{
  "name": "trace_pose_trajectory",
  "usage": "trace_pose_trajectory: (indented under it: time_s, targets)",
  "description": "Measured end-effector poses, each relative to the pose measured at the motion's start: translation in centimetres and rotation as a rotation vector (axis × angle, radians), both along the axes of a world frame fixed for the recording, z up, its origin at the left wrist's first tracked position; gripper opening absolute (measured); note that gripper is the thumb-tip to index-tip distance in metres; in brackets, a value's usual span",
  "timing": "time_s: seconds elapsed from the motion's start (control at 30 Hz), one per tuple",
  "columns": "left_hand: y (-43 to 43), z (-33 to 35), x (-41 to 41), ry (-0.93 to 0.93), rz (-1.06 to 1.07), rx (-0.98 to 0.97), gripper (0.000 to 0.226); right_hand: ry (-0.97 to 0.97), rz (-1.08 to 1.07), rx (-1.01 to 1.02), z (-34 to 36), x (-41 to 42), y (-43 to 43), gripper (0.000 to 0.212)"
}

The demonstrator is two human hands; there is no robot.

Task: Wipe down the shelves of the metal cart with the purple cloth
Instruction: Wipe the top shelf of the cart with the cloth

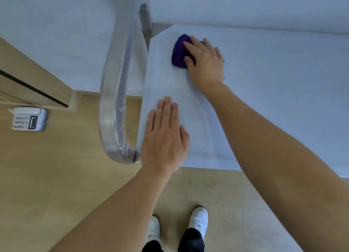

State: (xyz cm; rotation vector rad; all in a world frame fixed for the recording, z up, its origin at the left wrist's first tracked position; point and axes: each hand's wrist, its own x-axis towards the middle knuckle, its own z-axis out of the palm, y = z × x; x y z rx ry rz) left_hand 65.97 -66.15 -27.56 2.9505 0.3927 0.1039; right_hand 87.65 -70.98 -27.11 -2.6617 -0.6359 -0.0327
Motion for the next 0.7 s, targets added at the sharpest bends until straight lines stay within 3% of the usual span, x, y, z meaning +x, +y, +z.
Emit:
trace_pose_trajectory:
  time_s: [0.2,0.4,0.6,0.7]
  targets:
    - [0.4,0.2,0.5,-0.017,0.005,-0.032,0.063,-0.106,0.209,0.095,-0.9,-6.0,-1.8,0.039]
    - [0.2,-0.1,0.7,-0.042,-0.011,-0.061,0.063,-0.078,-0.298,0.143,-0.4,-7.1,-7.9,0.042]
    - [0.1,0.1,0.6,-0.058,-0.024,-0.077,0.058,-0.108,-0.121,0.15,-0.7,-12.3,-4.3,0.038]
    - [-0.1,0.1,0.6,-0.075,-0.021,-0.085,0.059,-0.149,-0.195,0.111,-0.9,-11.5,-7.9,0.04]
